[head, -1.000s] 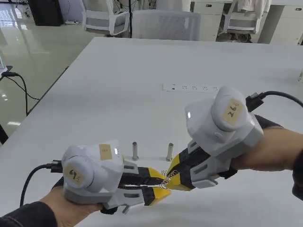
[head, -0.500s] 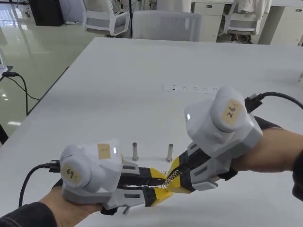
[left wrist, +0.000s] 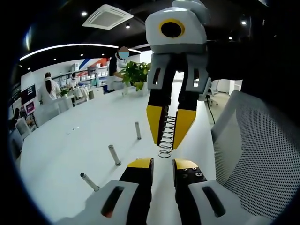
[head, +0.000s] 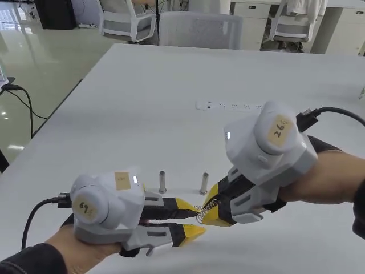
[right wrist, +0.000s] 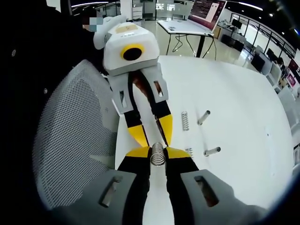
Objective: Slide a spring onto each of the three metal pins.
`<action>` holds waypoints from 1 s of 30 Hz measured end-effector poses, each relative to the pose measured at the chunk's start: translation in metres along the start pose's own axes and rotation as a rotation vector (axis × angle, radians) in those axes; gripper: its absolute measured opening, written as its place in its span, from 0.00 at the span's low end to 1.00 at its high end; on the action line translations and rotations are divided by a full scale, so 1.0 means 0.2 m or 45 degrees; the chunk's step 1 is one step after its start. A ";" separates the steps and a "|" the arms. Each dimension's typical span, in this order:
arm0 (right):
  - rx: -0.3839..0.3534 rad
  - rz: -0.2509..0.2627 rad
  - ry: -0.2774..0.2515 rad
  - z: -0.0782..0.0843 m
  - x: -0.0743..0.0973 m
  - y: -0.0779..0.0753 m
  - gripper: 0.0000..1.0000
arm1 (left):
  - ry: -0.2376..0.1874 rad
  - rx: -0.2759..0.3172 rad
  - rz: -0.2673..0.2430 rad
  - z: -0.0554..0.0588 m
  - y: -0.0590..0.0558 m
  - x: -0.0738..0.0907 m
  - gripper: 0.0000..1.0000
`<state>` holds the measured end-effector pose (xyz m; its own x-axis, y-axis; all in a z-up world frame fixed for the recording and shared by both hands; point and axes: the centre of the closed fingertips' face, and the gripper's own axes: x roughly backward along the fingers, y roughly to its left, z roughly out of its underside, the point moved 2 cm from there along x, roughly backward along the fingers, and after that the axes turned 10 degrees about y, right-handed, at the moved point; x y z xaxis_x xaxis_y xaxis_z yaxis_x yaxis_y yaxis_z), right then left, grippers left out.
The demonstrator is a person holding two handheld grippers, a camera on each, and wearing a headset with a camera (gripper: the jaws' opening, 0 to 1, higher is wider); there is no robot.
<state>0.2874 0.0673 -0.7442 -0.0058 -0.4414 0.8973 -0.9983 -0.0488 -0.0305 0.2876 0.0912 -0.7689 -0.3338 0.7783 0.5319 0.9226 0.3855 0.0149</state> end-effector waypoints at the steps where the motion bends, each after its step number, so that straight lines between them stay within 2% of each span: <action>1: -0.003 0.004 0.004 0.00 0.00 0.00 0.13 | -0.002 0.008 -0.003 0.00 0.01 0.00 0.15; 10: -0.024 0.023 0.022 0.04 0.01 -0.03 0.13 | 0.008 0.084 -0.046 0.06 0.05 0.04 0.28; 20: -0.049 0.043 0.034 0.08 0.05 -0.07 0.13 | 0.022 0.185 -0.130 0.14 0.12 0.10 0.47; 30: -0.096 0.081 0.045 0.14 0.11 -0.14 0.13 | 0.028 0.246 -0.214 0.20 0.19 0.15 0.60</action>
<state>0.3160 0.0337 -0.7353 -0.0703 -0.4097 0.9095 -0.9973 0.0464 -0.0562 0.3040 0.1494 -0.7860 -0.4730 0.6851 0.5540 0.7998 0.5976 -0.0561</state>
